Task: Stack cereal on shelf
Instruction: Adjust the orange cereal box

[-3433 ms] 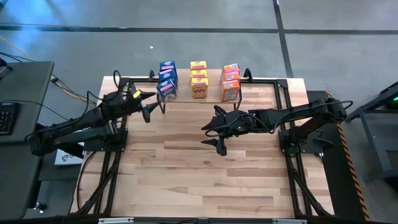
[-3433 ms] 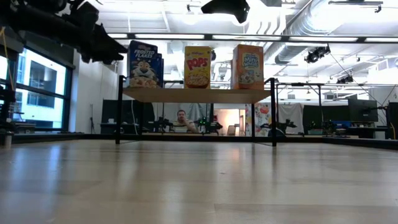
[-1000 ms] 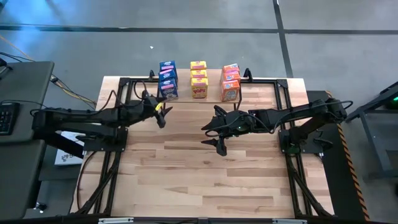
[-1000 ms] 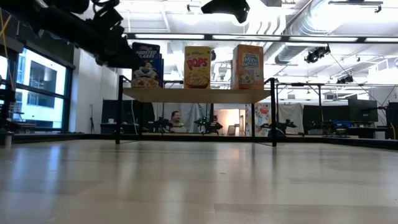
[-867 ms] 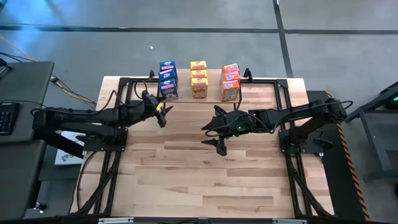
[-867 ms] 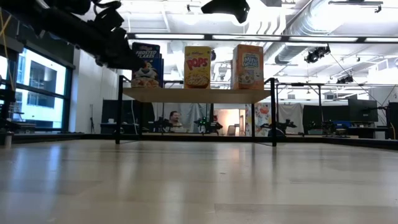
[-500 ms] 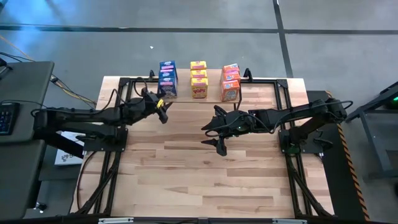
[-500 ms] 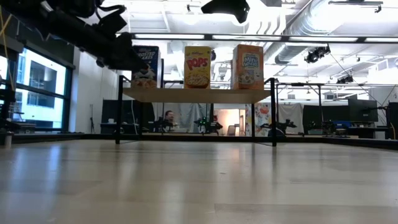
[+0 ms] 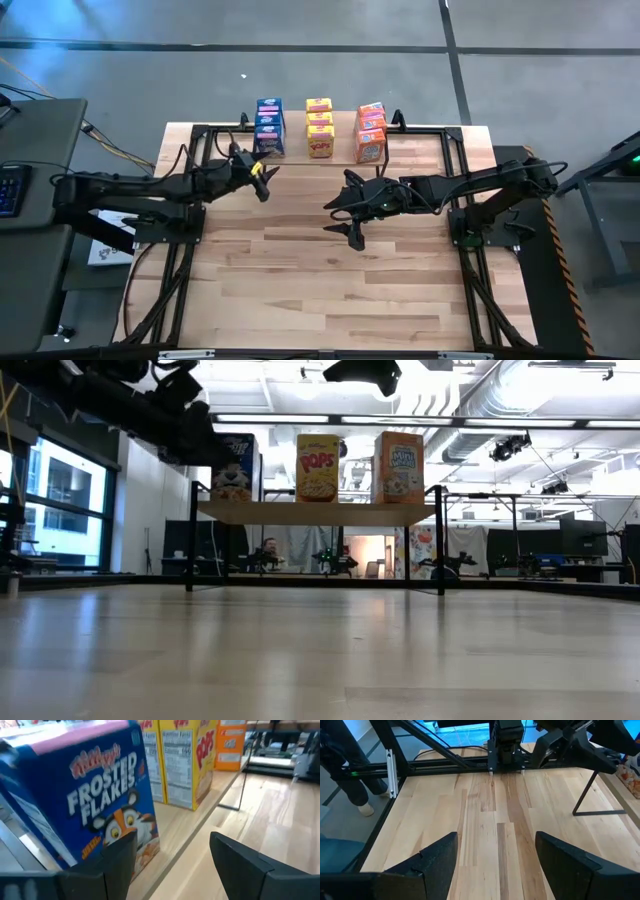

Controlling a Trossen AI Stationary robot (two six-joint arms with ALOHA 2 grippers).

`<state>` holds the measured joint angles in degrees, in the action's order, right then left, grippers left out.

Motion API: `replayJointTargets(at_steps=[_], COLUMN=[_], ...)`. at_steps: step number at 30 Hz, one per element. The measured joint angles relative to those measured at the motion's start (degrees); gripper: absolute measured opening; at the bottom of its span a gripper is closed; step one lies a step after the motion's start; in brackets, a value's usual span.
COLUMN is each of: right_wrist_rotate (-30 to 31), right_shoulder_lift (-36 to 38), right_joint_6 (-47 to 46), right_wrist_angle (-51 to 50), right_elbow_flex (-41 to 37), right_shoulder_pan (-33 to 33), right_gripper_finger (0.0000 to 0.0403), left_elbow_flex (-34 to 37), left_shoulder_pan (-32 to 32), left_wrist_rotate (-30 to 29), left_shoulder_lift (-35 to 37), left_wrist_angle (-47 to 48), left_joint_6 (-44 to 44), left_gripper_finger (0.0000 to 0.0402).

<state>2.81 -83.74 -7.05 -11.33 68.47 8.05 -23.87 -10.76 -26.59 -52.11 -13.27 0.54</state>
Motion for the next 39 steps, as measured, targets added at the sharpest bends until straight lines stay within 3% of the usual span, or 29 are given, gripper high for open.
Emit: replayJointTargets(at_steps=[11, 19, 25, 30, 39], right_wrist_rotate=[1.96, 7.97, 8.33, 8.57, 5.73], right_shoulder_lift=[2.69, 8.48, 10.29, 13.9, 29.48], right_joint_6=[4.62, 9.26, 12.15, 9.36, 2.92], right_wrist_angle=[-3.37, -7.23, -6.47, -0.2, 22.31], right_elbow_flex=[0.0, 0.0, -0.55, -10.26, -34.86], right_shoulder_pan=[-0.02, -0.17, -1.47, -5.13, -8.45], right_gripper_finger=[0.0259, 0.0259, 0.0259, 0.0259, 0.0259], left_elbow_flex=[0.03, 0.03, 0.03, 0.03, 3.43], left_shoulder_pan=[1.98, 2.26, 2.34, 3.1, 4.46], left_wrist_rotate=[5.37, 6.12, 9.01, 9.81, 9.77], left_shoulder_lift=[7.79, 16.31, 21.95, 25.14, 31.45], left_wrist_angle=[1.8, 10.38, 16.63, 19.6, 22.43], left_joint_6=[0.03, -0.58, -2.01, -2.4, -2.34], left_gripper_finger=[0.0241, 0.0241, 0.0241, 0.0241, 0.0241])
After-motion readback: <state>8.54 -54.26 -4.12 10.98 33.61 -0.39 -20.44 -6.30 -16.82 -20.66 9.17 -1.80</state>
